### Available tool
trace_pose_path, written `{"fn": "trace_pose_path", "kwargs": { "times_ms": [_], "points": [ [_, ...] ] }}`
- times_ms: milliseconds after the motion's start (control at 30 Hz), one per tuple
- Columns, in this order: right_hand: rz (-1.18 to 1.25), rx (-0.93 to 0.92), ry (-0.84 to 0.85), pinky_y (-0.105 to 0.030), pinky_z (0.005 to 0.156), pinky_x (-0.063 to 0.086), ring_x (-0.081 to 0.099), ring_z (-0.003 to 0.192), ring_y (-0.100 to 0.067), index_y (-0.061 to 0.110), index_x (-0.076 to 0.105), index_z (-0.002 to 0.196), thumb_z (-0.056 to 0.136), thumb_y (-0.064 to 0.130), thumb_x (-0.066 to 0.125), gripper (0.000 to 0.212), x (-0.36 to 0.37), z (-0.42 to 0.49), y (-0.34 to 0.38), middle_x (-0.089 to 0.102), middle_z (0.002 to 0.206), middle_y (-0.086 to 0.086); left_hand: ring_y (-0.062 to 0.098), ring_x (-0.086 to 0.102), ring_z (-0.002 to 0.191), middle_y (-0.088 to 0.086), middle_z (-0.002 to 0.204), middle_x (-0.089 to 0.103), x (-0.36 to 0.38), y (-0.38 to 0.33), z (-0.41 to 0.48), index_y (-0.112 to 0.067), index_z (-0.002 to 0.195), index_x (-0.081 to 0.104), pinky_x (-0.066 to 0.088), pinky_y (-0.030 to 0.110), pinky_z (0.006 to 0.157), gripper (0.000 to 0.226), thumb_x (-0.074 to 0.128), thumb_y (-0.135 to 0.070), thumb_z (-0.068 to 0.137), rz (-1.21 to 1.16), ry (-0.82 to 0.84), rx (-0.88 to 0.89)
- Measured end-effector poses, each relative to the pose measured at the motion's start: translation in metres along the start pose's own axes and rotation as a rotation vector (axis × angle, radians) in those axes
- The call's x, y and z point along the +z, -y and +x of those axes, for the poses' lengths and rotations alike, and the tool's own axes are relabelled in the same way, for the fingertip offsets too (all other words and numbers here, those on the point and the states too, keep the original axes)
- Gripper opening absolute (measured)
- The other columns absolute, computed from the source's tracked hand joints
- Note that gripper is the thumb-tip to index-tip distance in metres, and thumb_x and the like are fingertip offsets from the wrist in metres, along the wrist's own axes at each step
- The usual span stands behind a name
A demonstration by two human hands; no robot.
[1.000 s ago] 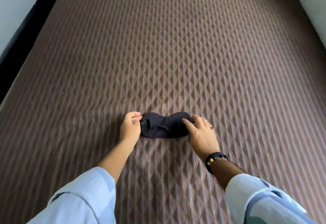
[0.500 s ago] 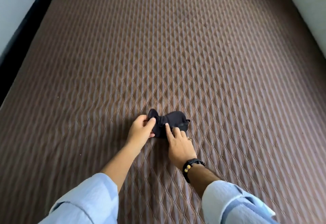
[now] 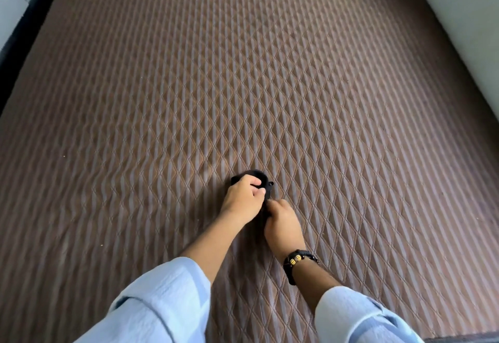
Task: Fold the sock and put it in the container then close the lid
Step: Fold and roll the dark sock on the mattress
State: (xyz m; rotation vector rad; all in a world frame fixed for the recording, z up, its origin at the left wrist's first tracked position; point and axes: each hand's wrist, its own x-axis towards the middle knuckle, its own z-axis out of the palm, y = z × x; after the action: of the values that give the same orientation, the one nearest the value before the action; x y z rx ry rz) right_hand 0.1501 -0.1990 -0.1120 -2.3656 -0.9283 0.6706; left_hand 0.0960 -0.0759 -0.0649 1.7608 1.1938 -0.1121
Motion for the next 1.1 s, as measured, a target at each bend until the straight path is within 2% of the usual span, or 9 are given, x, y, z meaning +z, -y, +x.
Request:
{"fn": "trace_pose_path", "kwargs": {
  "times_ms": [100, 267, 433, 533, 633, 733, 900, 1000, 1100],
  "points": [
    [0.365, 0.355, -0.229, -0.034, 0.083, 0.051, 0.067, 0.095, -0.026, 0.018, 0.062, 0.105, 0.094, 0.011, 0.049, 0.019, -0.009, 0.005, -0.001, 0.07, 0.102, -0.006, 0.025, 0.059, 0.134, -0.001, 0.142, 0.068, -0.003, 0.005, -0.003, -0.022, 0.148, 0.052, 0.047, 0.036, 0.108, 0.044, 0.046, -0.021, 0.104, 0.078, 0.04, 0.028],
    [0.463, 0.376, -0.013, -0.041, 0.084, 0.06, 0.07, 0.092, -0.018, 0.022, 0.061, 0.12, 0.088, 0.05, 0.066, 0.043, -0.019, 0.032, 0.022, 0.071, 0.097, 0.005, 0.02, 0.056, 0.139, -0.004, 0.144, 0.067, -0.008, 0.015, -0.003, -0.025, 0.152, 0.048, 0.044, 0.043, 0.119, 0.048, 0.045, -0.013, 0.106, 0.077, 0.131, 0.038],
    [0.482, 0.473, 0.068, -0.044, 0.082, 0.061, 0.068, 0.08, -0.022, 0.016, 0.068, 0.091, 0.09, 0.02, 0.062, 0.008, -0.021, 0.05, 0.019, 0.071, 0.085, -0.003, 0.024, 0.058, 0.132, -0.004, 0.138, 0.069, -0.006, 0.028, -0.017, -0.023, 0.141, 0.058, 0.047, 0.046, 0.114, 0.042, 0.054, -0.009, 0.102, 0.018, -0.143, 0.007],
    [0.622, 0.541, 0.057, -0.039, 0.074, 0.062, 0.065, 0.068, -0.016, 0.02, 0.064, 0.073, 0.094, 0.022, 0.059, 0.022, -0.027, 0.041, 0.018, 0.068, 0.076, -0.003, 0.031, 0.062, 0.128, 0.009, 0.142, 0.061, -0.008, 0.031, -0.021, -0.019, 0.139, 0.059, 0.05, 0.048, 0.111, 0.042, 0.066, -0.019, 0.098, -0.119, -0.282, -0.167],
    [0.549, 0.532, 0.099, -0.05, 0.089, 0.06, 0.071, 0.092, -0.025, 0.022, 0.064, 0.079, 0.093, 0.044, 0.06, 0.026, -0.032, 0.032, 0.016, 0.075, 0.092, -0.006, 0.033, 0.056, 0.134, 0.009, 0.147, 0.053, -0.006, 0.032, -0.031, -0.029, 0.142, 0.057, 0.05, 0.043, 0.109, 0.049, 0.07, -0.034, 0.095, 0.031, -0.178, -0.232],
    [0.607, 0.518, 0.15, -0.05, 0.088, 0.06, 0.07, 0.093, -0.025, 0.023, 0.061, 0.078, 0.083, 0.07, 0.057, 0.048, -0.037, 0.032, 0.025, 0.07, 0.089, 0.001, 0.032, 0.052, 0.135, 0.004, 0.149, 0.049, -0.001, 0.032, -0.036, -0.038, 0.14, 0.056, 0.047, 0.04, 0.105, 0.046, 0.068, -0.036, 0.096, 0.109, -0.185, -0.203],
    [0.487, 0.462, 0.127, -0.05, 0.089, 0.06, 0.07, 0.101, -0.027, 0.012, 0.062, 0.116, 0.09, 0.039, 0.068, 0.038, -0.021, 0.042, 0.026, 0.072, 0.108, -0.007, 0.028, 0.055, 0.132, 0.0, 0.15, 0.048, 0.009, 0.046, -0.034, -0.041, 0.15, 0.051, 0.048, 0.04, 0.107, 0.05, 0.06, -0.034, 0.101, 0.125, -0.175, -0.057],
    [0.684, 0.484, 0.151, -0.04, 0.077, 0.062, 0.069, 0.085, -0.021, 0.013, 0.066, 0.1, 0.096, 0.024, 0.064, 0.012, -0.018, 0.031, 0.025, 0.07, 0.096, -0.007, 0.029, 0.055, 0.139, 0.006, 0.155, 0.05, 0.011, 0.048, -0.038, -0.03, 0.163, 0.033, 0.046, 0.042, 0.114, 0.068, 0.061, -0.034, 0.101, -0.133, -0.188, -0.127],
    [0.977, 0.506, 0.135, -0.033, 0.065, 0.058, 0.061, 0.059, -0.013, 0.011, 0.064, 0.092, 0.099, 0.021, 0.061, 0.012, -0.028, 0.011, 0.027, 0.064, 0.081, -0.005, 0.03, 0.06, 0.134, 0.011, 0.154, 0.055, 0.01, 0.04, -0.046, -0.016, 0.162, 0.03, 0.05, 0.045, 0.111, 0.073, 0.065, -0.033, 0.101, -0.717, -0.07, -0.35]
  ]
}}
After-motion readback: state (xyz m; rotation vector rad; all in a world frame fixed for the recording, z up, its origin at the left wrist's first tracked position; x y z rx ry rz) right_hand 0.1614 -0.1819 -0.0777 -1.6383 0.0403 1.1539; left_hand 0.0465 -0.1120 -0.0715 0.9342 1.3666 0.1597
